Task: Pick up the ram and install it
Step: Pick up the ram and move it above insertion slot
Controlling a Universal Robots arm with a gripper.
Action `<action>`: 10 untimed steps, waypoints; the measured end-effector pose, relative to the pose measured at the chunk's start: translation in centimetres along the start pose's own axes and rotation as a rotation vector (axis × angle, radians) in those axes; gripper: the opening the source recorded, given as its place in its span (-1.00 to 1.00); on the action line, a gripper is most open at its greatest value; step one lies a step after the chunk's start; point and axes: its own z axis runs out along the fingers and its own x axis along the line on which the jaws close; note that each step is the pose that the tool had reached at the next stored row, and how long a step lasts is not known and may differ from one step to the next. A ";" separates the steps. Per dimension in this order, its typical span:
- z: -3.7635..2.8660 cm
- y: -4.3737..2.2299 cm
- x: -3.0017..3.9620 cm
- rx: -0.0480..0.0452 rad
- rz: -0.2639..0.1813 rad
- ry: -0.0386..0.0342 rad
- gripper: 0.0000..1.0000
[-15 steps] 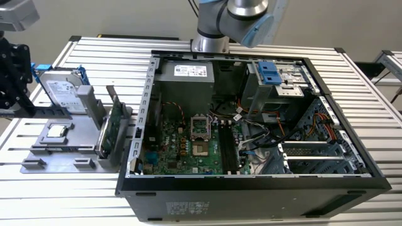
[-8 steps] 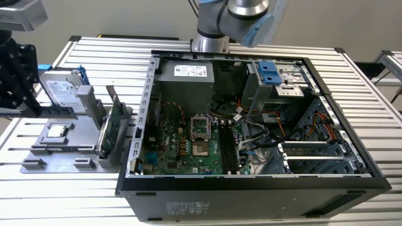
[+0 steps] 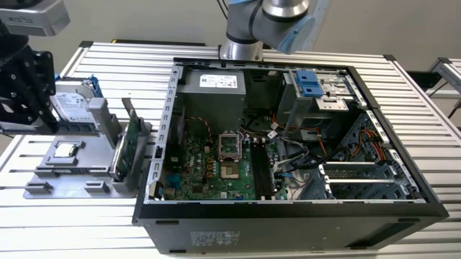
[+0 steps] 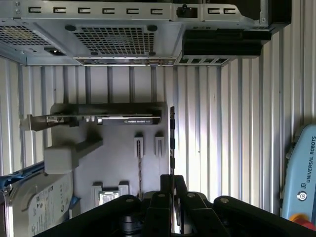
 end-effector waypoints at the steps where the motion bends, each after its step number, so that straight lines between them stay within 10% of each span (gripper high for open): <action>1: 0.01 0.19 0.01 0.0000 0.000 0.0000 -1.00; 10: 0.05 1.97 0.07 0.0008 0.000 0.0000 -1.00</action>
